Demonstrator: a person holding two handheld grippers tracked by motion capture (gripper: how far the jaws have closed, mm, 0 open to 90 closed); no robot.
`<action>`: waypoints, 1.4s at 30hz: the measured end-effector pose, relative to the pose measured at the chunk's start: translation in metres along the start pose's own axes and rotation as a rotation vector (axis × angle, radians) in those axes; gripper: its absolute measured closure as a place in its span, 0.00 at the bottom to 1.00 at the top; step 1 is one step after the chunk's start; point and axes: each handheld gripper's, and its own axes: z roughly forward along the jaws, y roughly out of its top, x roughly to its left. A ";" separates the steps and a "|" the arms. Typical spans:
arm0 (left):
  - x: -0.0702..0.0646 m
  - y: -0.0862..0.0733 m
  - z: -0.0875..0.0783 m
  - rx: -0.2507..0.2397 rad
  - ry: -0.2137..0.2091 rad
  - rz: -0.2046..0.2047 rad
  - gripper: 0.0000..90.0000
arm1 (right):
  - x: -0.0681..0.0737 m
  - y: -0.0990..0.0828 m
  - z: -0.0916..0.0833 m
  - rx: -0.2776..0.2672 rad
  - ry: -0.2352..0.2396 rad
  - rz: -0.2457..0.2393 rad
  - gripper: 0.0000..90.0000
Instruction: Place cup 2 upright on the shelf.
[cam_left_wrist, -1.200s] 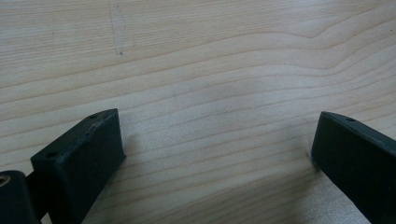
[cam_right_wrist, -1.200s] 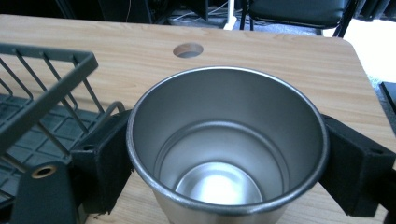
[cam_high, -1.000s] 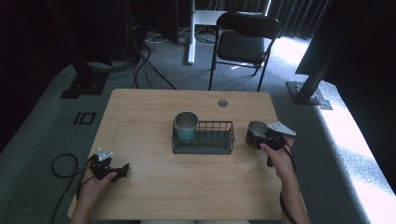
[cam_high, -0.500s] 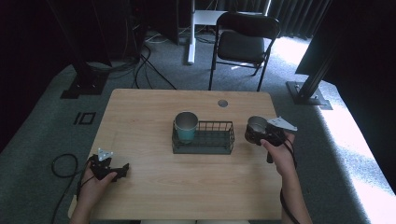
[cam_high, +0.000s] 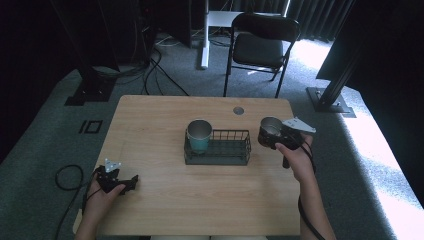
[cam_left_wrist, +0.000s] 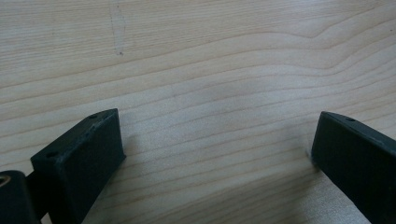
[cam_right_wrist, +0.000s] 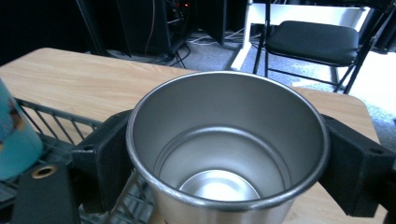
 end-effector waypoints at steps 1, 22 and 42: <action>0.000 0.000 0.000 0.000 0.000 0.000 0.03 | 0.002 0.002 0.000 -0.003 0.005 0.000 0.15; 0.000 0.000 0.000 0.000 0.000 0.001 0.03 | 0.038 0.031 0.007 -0.035 0.093 -0.044 0.15; 0.000 0.000 0.000 -0.001 0.000 -0.002 0.03 | 0.072 0.037 0.022 -0.035 0.175 -0.057 0.15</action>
